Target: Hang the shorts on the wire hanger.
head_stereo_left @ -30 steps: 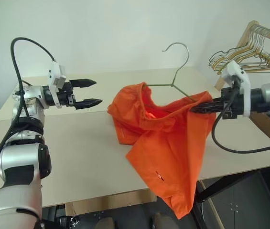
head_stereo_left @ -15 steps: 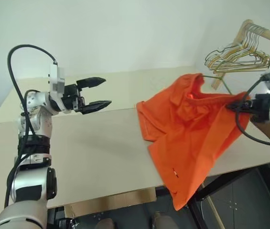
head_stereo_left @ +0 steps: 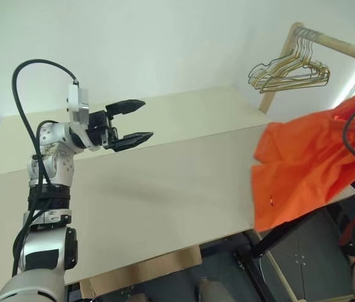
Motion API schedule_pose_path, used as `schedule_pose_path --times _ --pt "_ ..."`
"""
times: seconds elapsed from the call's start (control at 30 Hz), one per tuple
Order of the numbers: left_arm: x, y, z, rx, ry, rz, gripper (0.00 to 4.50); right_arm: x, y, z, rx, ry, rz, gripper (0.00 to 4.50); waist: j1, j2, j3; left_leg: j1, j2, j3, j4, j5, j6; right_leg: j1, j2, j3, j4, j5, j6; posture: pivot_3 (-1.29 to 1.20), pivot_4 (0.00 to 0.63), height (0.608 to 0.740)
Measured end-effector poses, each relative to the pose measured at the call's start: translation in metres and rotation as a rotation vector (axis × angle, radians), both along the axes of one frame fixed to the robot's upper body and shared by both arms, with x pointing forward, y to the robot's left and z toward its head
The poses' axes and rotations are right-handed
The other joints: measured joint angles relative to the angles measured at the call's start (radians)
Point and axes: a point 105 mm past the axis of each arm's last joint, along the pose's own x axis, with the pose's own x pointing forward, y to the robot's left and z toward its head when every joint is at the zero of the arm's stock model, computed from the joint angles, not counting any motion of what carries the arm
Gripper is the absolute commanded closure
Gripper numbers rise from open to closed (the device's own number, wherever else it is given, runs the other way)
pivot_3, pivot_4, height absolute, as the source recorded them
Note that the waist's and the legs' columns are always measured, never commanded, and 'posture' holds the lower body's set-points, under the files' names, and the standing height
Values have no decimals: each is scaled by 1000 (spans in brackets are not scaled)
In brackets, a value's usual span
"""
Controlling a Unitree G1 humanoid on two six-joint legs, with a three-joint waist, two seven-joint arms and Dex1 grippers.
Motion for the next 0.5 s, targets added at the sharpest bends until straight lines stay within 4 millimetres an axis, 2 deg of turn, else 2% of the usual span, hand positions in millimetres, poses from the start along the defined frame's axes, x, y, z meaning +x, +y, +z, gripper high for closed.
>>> schedule_pose_path --times 0.13,0.2,0.3,0.5 --pt "-4 -4 -5 -15 17 -13 9 22 12 1 -7 -30 -62 4500 -23 4 -2 2 0 -1 -1 0 0 1 -1 1 0 0 0 -153 0 740" --pt "-6 -5 -6 -21 27 -15 9 30 11 6 12 -65 -82 4500 -26 4 -2 2 -1 -1 -1 0 0 1 -1 1 0 0 1 -137 0 740" --pt "-9 -4 -9 -23 32 -4 9 39 3 12 40 -116 -118 4500 -25 4 -3 2 -1 -1 -1 0 0 2 -1 0 -1 0 1 -131 0 740" --pt "-13 -2 -13 -51 51 19 9 47 -16 3 66 -127 -194 4500 -24 4 -2 3 -1 -1 -2 0 0 3 -1 1 -1 1 1 -118 0 740"
